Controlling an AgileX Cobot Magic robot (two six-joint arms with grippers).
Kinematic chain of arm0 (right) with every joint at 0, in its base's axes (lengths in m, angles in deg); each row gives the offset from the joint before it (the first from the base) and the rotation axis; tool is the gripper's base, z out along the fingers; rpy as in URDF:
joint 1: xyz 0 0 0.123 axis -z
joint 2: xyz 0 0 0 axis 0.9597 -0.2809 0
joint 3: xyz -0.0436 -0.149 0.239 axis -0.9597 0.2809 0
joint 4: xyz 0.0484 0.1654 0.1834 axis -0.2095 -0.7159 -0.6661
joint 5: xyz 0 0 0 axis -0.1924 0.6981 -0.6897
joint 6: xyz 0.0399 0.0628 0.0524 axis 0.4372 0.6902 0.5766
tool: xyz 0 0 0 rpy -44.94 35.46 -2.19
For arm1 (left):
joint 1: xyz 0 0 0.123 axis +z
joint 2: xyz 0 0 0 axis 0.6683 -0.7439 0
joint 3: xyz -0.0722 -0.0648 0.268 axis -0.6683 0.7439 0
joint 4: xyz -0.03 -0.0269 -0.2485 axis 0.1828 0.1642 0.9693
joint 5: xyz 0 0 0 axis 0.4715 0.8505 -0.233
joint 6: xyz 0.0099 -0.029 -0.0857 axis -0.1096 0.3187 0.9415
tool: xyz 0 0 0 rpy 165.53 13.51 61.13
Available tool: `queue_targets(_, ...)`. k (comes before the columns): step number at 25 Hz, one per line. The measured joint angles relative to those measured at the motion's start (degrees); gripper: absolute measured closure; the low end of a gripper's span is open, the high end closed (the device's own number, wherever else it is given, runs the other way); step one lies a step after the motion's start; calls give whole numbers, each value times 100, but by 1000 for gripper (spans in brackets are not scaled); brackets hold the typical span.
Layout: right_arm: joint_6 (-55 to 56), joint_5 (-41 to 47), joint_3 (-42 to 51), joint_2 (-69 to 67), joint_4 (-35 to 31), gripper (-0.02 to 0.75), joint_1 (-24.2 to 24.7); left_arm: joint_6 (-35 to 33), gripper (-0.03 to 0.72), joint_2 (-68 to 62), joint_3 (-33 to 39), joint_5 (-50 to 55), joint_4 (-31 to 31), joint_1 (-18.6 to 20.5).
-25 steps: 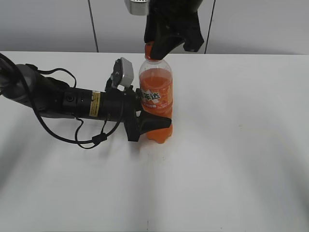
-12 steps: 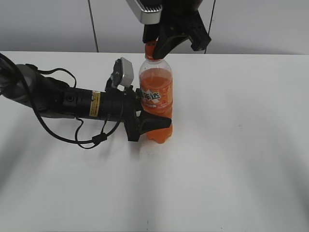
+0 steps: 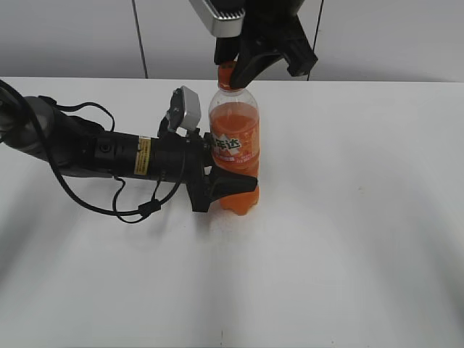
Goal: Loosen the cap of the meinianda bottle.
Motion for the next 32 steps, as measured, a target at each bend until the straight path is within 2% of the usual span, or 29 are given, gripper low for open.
queue_targets(15,112,0,0,0,5,455,0,5,280,0,0,0,5,0)
queue_targets(23,286,-11,0,-11,-34,394,0,22,280,0,0,40,36,-13)
queue_targets(32,852,-11,0,47,-58,386,0,40,280,0,0,50,36,-19)
